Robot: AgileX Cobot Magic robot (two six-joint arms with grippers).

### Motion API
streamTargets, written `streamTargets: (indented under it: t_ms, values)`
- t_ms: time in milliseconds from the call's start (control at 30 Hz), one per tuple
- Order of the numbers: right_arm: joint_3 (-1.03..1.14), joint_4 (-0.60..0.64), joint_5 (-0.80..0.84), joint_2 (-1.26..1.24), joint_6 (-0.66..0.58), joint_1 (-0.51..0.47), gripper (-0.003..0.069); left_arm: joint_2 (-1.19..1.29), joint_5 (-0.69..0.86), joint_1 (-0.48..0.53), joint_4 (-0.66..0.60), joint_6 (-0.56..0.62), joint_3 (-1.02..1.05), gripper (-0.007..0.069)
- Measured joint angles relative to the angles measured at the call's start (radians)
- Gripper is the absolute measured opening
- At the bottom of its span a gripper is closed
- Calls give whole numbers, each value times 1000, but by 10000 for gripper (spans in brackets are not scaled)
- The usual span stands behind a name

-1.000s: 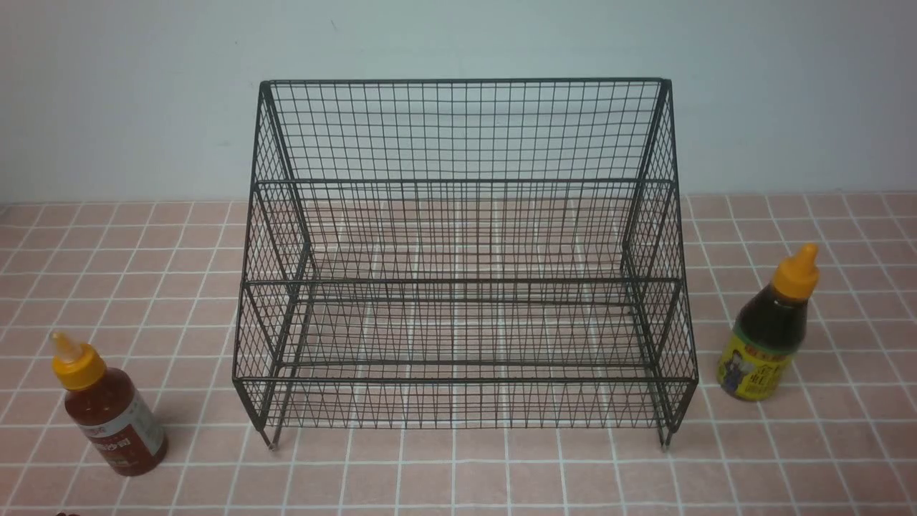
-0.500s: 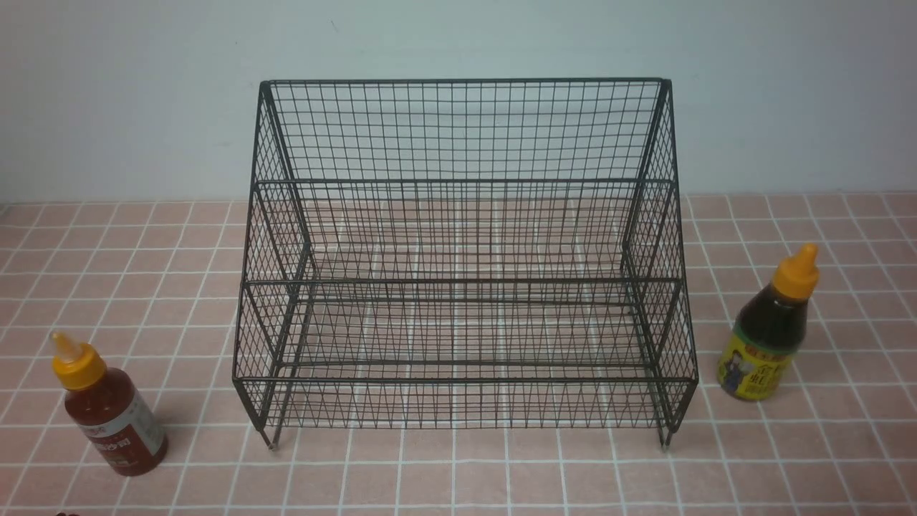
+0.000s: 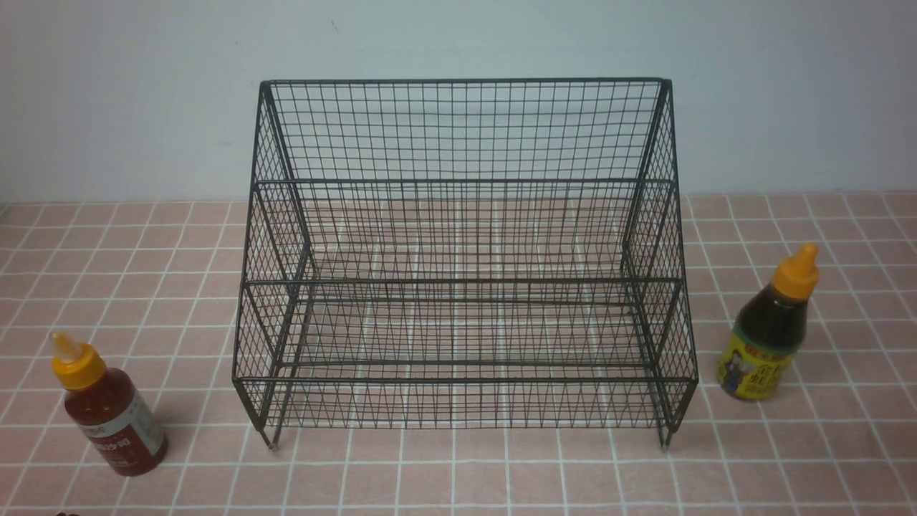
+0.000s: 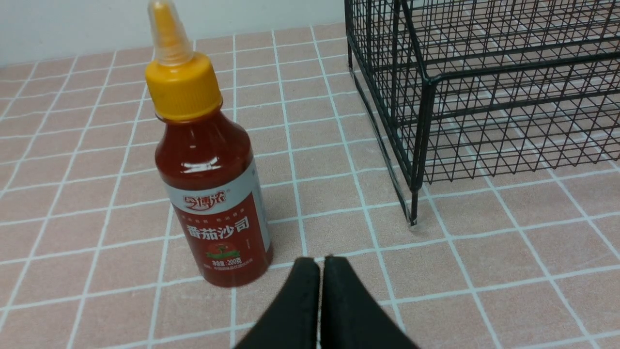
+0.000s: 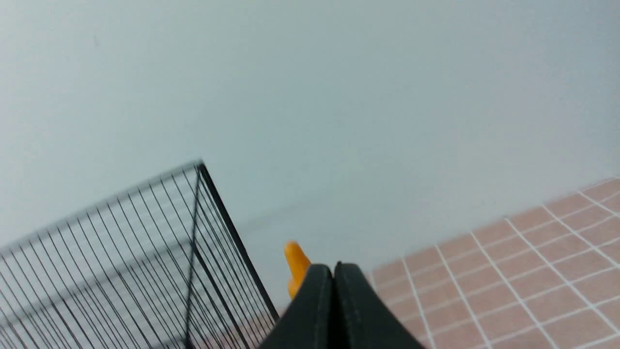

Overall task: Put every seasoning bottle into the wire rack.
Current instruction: Use the right arm to grab the condiment bottle closest to it

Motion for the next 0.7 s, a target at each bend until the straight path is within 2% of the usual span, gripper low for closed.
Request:
streamTargets:
  t_ms: [100,267,433,567,700]
  values:
    - [0,105,-41,0,13,0,-17,0,0,0,0,0,0,-10]
    - [0,109,-89,0,21,0,-17,0,0,0,0,0,0,-10]
    - [-29,-10,-177,52,45,0,-17,0,0,0,0,0,0,-10]
    - [-138,-156,-197,283,45,0,-17,0,0,0,0,0,0,-10]
    - [-210,-238,-261,507,48,0,-17,0,0,0,0,0,0,-10]
